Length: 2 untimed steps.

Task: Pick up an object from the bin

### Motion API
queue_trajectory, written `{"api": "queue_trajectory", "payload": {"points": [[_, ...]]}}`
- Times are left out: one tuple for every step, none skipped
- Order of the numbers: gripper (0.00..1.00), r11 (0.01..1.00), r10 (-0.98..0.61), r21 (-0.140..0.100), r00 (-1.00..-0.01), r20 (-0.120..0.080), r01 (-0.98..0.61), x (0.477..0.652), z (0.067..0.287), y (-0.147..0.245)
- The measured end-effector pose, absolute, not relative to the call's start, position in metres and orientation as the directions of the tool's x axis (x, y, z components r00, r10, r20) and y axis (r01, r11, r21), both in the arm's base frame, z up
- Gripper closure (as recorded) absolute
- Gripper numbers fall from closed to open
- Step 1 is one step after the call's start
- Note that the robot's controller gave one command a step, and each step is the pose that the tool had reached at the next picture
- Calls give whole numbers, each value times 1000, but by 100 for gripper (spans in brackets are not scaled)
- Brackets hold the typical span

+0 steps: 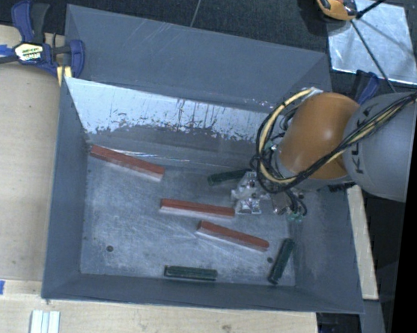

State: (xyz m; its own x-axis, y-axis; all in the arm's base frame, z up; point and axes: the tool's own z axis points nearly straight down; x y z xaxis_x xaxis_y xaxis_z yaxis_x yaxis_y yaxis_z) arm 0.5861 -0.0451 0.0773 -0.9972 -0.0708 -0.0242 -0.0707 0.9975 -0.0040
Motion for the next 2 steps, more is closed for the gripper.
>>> {"api": "queue_trajectory", "payload": {"points": [[100,998,-59,0,-998,-1,-59,590,111,-41],[0,998,-68,-1,-998,-4,-68,599,160,-40]]}}
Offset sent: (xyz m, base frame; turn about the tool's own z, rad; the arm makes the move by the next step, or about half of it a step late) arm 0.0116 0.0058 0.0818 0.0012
